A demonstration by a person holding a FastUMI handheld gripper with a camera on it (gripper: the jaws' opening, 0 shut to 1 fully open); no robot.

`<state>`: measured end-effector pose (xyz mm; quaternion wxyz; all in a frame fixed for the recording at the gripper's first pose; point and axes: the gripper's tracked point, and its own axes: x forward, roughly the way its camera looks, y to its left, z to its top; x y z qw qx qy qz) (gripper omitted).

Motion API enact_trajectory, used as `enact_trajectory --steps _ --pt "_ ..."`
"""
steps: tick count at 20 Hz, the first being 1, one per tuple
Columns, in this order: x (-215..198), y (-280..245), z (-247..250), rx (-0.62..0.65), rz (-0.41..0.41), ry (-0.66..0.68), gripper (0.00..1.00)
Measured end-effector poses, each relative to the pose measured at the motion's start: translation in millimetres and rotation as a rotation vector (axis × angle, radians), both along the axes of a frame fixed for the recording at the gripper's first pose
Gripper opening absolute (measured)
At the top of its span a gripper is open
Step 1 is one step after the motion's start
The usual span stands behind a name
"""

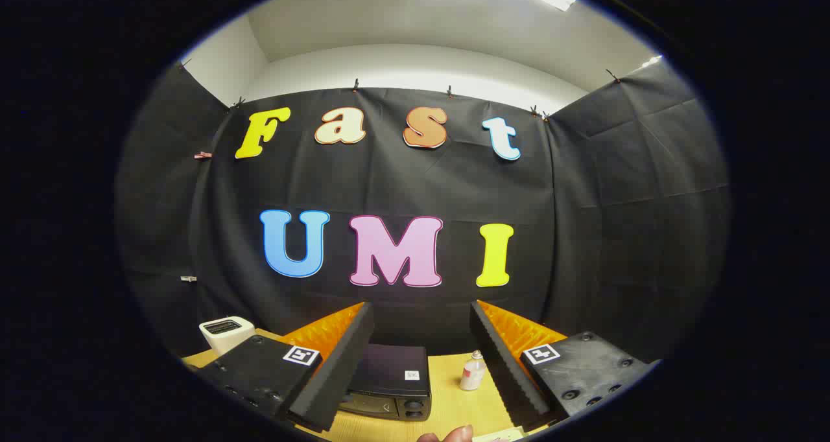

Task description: Open the toaster oven, put the food inside, and close the toaster oven door.

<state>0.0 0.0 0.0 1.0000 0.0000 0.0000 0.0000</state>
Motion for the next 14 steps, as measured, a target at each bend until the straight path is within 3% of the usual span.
enact_trajectory --steps 14 --pt "-5.4 5.6 -4.0 -0.007 -0.001 0.006 0.98"
